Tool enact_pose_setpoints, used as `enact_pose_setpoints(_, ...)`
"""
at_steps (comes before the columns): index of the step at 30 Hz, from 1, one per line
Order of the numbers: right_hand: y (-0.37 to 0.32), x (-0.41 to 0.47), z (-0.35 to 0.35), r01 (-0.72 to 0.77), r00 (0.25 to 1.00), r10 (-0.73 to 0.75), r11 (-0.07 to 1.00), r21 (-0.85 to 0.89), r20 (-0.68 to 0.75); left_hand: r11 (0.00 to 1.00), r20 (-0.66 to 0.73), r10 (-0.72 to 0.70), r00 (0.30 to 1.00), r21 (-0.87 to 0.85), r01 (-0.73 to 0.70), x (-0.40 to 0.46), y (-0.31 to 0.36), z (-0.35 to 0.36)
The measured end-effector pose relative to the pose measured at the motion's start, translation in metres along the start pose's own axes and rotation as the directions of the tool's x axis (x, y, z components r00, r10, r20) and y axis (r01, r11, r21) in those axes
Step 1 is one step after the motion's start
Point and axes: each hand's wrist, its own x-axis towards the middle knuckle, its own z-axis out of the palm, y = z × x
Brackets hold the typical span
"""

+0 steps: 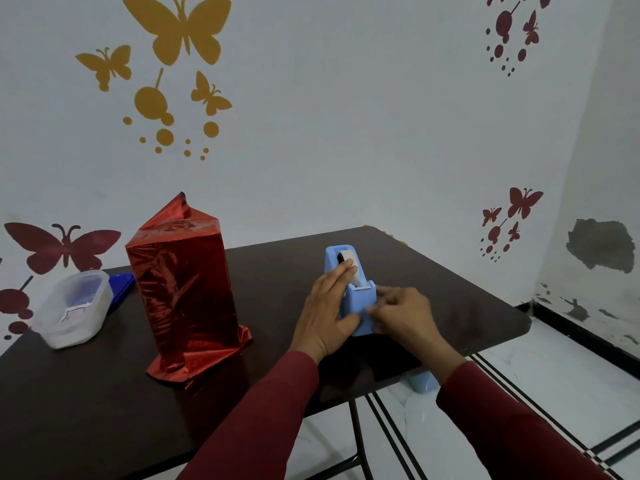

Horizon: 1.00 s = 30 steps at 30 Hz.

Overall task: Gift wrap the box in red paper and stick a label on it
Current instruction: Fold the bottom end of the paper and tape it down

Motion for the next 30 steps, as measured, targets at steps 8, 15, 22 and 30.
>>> enact_pose_setpoints(8,0.025,0.004,-0.017,-0.126,0.992,0.11,0.809,0.574,0.063,0.996,-0.101,0.086,0.991,0.006,-0.086,-0.002,-0.006,0.004)
enact_pose_setpoints(15,0.021,-0.002,-0.019,-0.066,0.997,0.074,0.746,0.662,0.016,0.951,-0.274,0.265,0.924,0.232,-0.204,-0.005,0.03,0.001)
enact_pose_setpoints(22,0.024,-0.006,-0.019,-0.027,0.999,0.035,0.792,0.611,0.0,0.856,0.126,0.208,0.97,0.457,-0.243,0.024,0.063,-0.014)
enact_pose_setpoints(30,0.016,-0.001,-0.025,-0.215,0.975,0.183,0.666,0.714,0.122,0.949,-0.014,0.147,0.989,0.282,-0.137,0.02,0.07,-0.021)
